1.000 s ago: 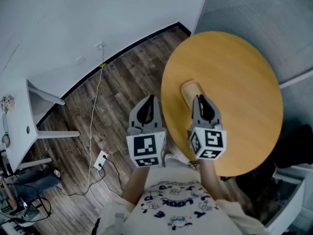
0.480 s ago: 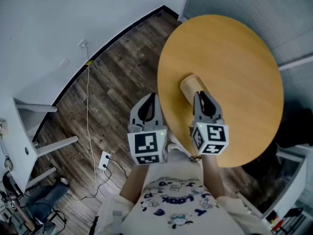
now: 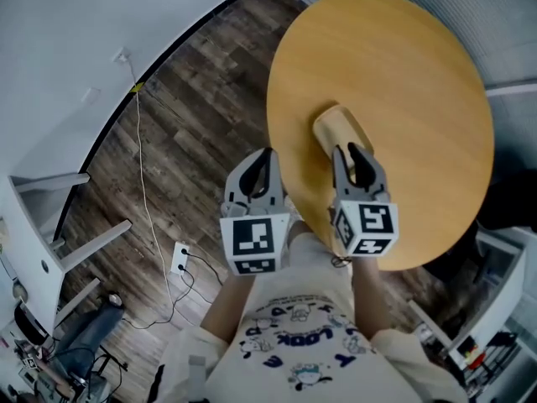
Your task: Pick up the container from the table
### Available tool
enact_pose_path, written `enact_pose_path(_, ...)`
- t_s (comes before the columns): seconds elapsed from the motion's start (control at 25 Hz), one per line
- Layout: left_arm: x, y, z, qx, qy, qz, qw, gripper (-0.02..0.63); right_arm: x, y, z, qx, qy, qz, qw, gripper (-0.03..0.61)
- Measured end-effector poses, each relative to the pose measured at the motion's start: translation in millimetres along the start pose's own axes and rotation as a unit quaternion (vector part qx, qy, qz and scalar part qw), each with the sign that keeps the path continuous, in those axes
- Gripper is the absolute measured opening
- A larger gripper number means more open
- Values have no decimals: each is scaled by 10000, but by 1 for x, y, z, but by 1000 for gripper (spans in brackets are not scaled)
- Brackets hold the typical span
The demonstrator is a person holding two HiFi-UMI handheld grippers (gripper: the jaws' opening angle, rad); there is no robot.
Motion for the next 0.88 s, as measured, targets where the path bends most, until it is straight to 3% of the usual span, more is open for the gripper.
enact_pose_path(0.44,-5,-37,-21,-539,64,296,9981,2,8,-39,-26,-1007,314,344,9938,84)
enact_pose_path(0.88,-1,-65,-31,-929,107,467,9945,2,15,-70,-39,-2161,607,808,9711,83)
Point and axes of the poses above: the fingertips, and each gripper's own axes: z backward along the fingers, x to its right, y out of its top, the point moved 9 cm from there along z, backward along the fingers, and after that the axes turned 5 degrees about x, right-handed, at the moved point
